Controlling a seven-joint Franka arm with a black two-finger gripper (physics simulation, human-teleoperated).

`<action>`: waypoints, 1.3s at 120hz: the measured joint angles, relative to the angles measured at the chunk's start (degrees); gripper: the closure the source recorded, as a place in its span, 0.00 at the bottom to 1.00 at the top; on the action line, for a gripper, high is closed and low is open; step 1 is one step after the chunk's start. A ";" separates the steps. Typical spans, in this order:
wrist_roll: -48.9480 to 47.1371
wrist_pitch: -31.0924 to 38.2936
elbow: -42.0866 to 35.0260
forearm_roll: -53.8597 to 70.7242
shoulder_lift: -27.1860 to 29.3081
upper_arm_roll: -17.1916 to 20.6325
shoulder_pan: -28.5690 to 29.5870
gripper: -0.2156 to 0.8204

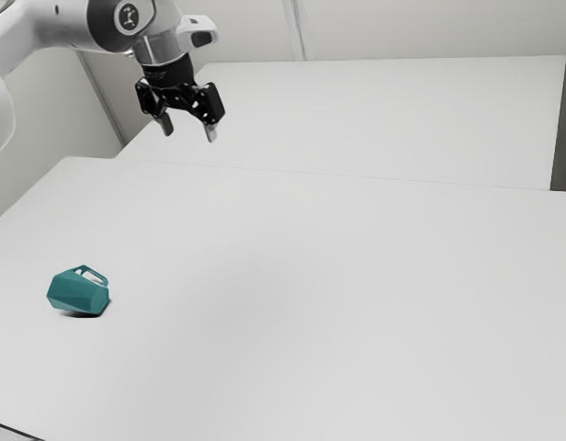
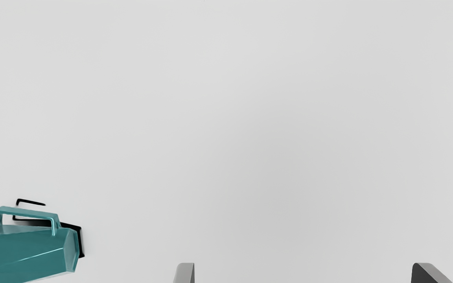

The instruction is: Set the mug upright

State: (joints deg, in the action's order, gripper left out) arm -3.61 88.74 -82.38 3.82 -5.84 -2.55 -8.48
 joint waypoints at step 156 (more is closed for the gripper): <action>11.78 15.89 -26.32 -9.88 9.08 0.10 25.17 0.21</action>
State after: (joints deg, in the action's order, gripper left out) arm 8.17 104.64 -108.70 -6.06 3.24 -2.45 16.69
